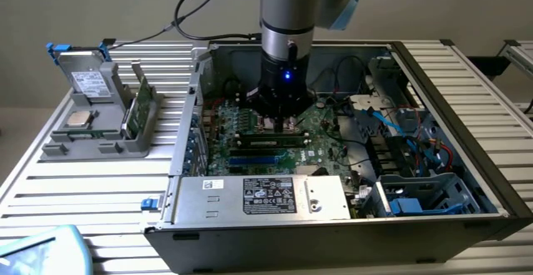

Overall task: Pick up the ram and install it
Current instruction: 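Press down the ram until it locks into place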

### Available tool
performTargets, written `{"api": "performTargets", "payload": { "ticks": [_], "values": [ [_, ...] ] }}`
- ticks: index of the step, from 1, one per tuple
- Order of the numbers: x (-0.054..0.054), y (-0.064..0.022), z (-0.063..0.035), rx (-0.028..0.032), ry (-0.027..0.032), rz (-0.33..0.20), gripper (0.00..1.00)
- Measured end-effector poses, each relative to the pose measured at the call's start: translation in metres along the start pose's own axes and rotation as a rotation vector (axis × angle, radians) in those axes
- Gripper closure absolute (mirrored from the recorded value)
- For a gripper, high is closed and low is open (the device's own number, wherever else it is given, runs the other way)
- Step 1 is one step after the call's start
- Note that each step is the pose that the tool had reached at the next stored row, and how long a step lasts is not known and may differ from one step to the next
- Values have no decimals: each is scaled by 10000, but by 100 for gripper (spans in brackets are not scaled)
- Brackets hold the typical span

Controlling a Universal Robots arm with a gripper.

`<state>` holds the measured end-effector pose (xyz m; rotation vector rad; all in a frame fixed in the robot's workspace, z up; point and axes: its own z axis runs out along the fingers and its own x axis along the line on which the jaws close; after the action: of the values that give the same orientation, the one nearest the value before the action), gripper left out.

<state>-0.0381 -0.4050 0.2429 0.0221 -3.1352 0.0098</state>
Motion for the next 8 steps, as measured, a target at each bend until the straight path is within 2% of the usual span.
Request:
{"api": "performTargets", "payload": {
  "ticks": [3, 8],
  "values": [
    [1, -44, 0, 0, 0, 15, 89],
    [13, -49, 0, -2, -4, 136, 89]
  ]
}}
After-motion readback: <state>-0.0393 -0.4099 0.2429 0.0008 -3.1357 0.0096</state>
